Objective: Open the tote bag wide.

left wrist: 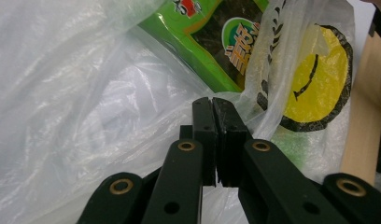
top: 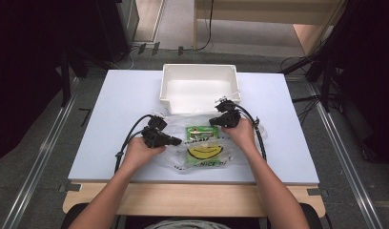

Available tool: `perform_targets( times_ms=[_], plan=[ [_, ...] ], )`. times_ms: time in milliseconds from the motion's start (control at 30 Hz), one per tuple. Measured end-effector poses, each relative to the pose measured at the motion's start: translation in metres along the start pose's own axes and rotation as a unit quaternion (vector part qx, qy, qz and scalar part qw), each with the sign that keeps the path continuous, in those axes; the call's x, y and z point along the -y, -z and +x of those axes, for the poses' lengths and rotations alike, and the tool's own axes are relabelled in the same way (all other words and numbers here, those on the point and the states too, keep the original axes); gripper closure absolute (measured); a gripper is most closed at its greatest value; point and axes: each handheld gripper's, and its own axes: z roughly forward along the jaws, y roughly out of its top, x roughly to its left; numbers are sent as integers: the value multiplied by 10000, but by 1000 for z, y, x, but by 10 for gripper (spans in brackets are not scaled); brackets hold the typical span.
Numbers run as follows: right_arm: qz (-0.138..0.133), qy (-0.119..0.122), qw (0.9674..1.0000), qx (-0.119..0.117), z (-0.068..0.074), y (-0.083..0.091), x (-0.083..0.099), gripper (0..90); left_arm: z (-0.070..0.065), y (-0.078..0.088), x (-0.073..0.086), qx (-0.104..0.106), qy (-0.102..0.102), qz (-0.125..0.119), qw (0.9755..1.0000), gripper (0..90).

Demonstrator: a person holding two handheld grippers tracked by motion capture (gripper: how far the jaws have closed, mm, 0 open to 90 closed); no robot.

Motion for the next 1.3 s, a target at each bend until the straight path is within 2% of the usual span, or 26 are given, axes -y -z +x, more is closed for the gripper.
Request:
perform_targets(
  times_ms=[267, 333, 533, 867, 1133, 1300],
  plan=[
    [-34, 25, 10000, 5, 0, 0, 1, 900, -4, -5, 6, 170, -27, 124, 9998, 896],
    [-36, 24, 10000, 1, 0, 0, 1, 900, -5, -7, 9, 175, -56, 218, 9996, 896],
    [-42, 12, 10000, 27, 1, 0, 1, 900, -8, -9, 13, 232, -87, 298, 9992, 895],
    [-53, 63, 9999, 61, 2, -1, 2, 900, -19, -9, 27, 396, -189, 415, 9982, 891],
    [-57, 38, 10000, 69, 2, 0, 2, 900, -25, -7, 38, 427, -237, 431, 9979, 886],
    [-72, 34, 9999, 71, 2, -1, 2, 900, -32, -5, 45, 349, -304, 373, 9982, 890]
  ],
)
